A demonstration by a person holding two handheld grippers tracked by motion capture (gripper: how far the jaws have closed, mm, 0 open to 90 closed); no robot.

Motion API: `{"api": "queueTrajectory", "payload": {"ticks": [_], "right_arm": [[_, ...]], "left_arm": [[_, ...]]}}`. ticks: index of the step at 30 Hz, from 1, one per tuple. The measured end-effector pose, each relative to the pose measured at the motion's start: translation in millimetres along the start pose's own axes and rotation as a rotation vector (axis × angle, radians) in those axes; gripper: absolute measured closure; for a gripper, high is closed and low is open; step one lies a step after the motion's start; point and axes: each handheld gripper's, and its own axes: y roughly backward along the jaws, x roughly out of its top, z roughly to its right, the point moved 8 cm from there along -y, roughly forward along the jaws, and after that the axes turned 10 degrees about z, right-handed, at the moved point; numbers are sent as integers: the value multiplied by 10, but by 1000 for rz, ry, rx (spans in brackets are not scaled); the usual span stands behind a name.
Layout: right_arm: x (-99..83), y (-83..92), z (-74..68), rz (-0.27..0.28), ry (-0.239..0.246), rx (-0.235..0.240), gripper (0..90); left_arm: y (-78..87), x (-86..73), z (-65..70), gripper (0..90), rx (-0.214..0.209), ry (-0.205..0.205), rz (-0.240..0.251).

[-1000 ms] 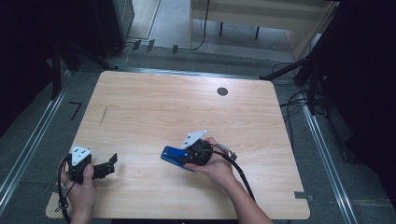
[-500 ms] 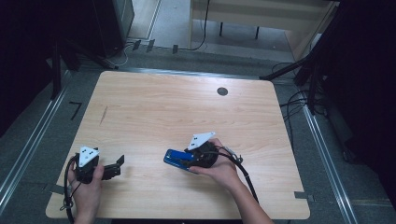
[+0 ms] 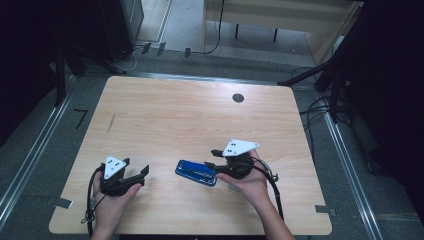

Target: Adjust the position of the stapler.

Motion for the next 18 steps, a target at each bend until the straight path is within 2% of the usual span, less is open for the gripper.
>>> {"api": "queueTrajectory", "payload": {"ticks": [4,7,9,10,11,12,14,15,16,18], "right_arm": [[-53,139,33,12,-29,-19,544],[-75,228,81,33,-43,-49,537],[-89,285,111,42,-51,-73,534],[-111,349,129,65,-58,-96,569],[-111,349,129,65,-58,-96,569],[-124,372,130,71,-53,-108,648],[-226,429,112,67,-47,-139,693],[-226,429,112,67,-47,-139,693],[-257,438,104,66,-49,-140,692],[-385,479,83,57,-72,-140,717]], "left_arm": [[-57,22,132,458,-34,-15,4],[-113,52,234,551,-58,0,12],[-158,37,319,584,-58,-21,-6],[-197,29,393,643,-76,-40,-13],[-220,27,440,643,-87,-48,-18],[-256,26,517,691,-101,-49,-40],[-322,66,682,771,-143,-36,-54],[-322,66,682,796,-143,-36,-54],[-336,75,741,796,-166,-46,-51],[-359,62,839,864,-186,-88,-45]]}}
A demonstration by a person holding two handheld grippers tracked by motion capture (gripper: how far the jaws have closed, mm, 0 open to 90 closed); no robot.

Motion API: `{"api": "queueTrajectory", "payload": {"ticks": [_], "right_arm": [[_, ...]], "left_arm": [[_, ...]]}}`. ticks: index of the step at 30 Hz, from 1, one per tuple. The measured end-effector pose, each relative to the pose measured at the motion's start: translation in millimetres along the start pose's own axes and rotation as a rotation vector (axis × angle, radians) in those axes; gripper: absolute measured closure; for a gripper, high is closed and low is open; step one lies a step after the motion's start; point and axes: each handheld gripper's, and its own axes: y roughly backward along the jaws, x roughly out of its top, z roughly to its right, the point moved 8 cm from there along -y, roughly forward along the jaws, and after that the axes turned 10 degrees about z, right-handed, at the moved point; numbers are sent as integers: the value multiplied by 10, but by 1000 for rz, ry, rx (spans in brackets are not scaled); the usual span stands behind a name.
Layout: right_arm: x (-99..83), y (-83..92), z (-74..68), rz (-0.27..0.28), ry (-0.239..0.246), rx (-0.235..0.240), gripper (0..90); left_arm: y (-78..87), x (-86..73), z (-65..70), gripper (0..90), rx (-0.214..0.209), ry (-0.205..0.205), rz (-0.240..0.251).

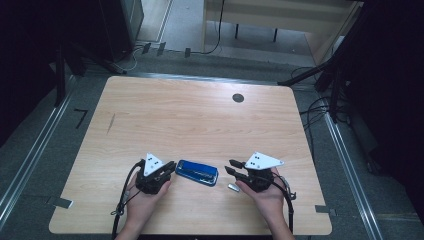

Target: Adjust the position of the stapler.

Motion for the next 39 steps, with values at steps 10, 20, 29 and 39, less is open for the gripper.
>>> {"api": "queueTrajectory", "payload": {"ticks": [10,20,29,39], "right_arm": [[-202,-55,11,-9,-73,-19,817],[-303,-149,-142,-50,-68,10,900],[-356,-275,-218,-104,-95,27,900],[-357,-317,-256,-131,-77,34,900]], "left_arm": [[-70,-20,213,900,-158,54,17],[-151,-93,445,900,-204,-19,-25],[-211,-119,561,900,-204,-70,-51],[-248,-130,580,900,-205,-81,-76]]}}
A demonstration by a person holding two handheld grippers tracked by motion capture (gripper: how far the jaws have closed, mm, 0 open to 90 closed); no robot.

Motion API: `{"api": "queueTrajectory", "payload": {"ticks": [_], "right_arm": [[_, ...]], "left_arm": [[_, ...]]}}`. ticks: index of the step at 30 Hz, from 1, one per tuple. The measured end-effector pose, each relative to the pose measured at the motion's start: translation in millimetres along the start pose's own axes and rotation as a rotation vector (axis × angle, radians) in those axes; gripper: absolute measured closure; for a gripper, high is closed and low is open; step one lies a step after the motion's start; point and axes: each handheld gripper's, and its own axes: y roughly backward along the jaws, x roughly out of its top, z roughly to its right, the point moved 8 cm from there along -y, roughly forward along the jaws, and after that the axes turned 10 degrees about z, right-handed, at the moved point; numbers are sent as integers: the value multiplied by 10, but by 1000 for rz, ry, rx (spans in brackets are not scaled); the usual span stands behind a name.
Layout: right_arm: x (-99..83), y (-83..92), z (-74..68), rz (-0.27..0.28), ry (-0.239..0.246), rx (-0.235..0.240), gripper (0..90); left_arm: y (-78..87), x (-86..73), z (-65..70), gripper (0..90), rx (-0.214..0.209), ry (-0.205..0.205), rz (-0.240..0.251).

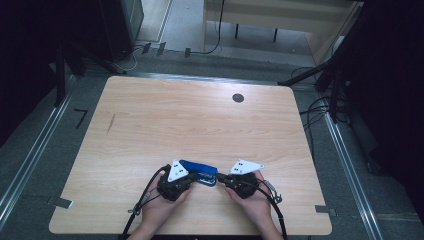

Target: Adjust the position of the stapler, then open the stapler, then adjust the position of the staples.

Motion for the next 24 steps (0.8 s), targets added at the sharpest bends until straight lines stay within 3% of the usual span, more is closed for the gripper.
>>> {"api": "queueTrajectory", "payload": {"ticks": [16,24], "right_arm": [[-20,-22,0,-23,30,-21,900],[17,7,-7,5,20,-9,900]], "left_arm": [[-8,1,5,900,-7,4,-3],[-8,1,4,900,0,-1,-2]]}}
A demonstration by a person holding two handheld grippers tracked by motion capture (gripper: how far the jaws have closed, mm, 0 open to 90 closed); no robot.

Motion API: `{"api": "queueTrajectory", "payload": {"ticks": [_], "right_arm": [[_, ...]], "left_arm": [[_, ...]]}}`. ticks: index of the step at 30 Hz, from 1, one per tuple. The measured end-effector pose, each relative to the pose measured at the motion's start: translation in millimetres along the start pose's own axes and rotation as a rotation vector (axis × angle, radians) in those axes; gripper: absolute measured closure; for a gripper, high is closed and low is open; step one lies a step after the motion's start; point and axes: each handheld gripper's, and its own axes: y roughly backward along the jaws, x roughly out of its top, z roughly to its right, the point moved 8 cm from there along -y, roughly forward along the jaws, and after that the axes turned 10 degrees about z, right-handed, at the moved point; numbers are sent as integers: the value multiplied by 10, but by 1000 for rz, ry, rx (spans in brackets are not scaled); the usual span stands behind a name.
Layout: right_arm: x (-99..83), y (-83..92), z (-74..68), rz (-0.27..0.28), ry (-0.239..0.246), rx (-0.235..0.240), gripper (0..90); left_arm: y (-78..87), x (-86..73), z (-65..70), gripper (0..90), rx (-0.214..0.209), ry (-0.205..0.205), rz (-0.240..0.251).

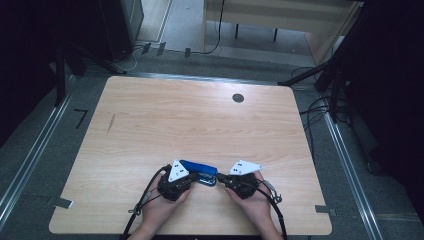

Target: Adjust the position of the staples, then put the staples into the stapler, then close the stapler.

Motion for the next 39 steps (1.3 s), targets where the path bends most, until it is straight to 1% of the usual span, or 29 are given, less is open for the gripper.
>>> {"api": "queueTrajectory", "payload": {"ticks": [1,3,9,12,13,14,15,16,17,19,20,26,27,28,31,36,37,38,39], "right_arm": [[35,23,-3,15,-6,10,900],[55,31,-7,23,0,7,900],[53,30,-11,20,1,4,900],[51,30,-9,17,1,4,900],[41,27,-6,7,11,2,900],[41,27,-6,7,11,2,900],[26,20,-4,-3,17,-2,900],[-2,5,4,-20,27,-16,900],[-15,-3,10,-29,26,-20,900],[-19,-13,9,-26,16,-14,900],[-17,-12,6,-28,19,-17,900],[-18,-15,11,-29,12,-14,900],[2,-1,10,-16,9,-10,900],[2,-1,10,-16,9,-10,900],[43,28,8,16,-10,3,900],[64,34,19,22,-10,4,900],[71,38,19,28,-10,8,900],[100,43,4,48,-22,26,900],[111,48,0,49,-20,24,900]], "left_arm": [[-1,1,1,900,1,-1,1],[0,0,0,900,0,0,0],[0,0,0,900,0,2,0],[1,0,3,900,3,-5,-1],[0,0,2,900,1,-2,1],[-1,1,1,900,1,-1,2],[-1,0,2,900,2,-2,2],[1,0,4,900,4,-5,-1],[0,-1,7,900,5,-9,-1],[0,0,1,900,1,0,0],[-1,0,0,900,0,1,0],[0,-1,7,900,6,-9,-1],[-1,-1,7,900,8,-11,-1],[-1,0,7,900,5,-9,-1],[-3,1,6,900,6,-12,0],[-3,0,7,900,8,-14,0],[-2,0,7,900,8,-14,-1],[-2,0,6,900,7,-12,-1],[-2,0,6,900,5,-9,-1]]}}
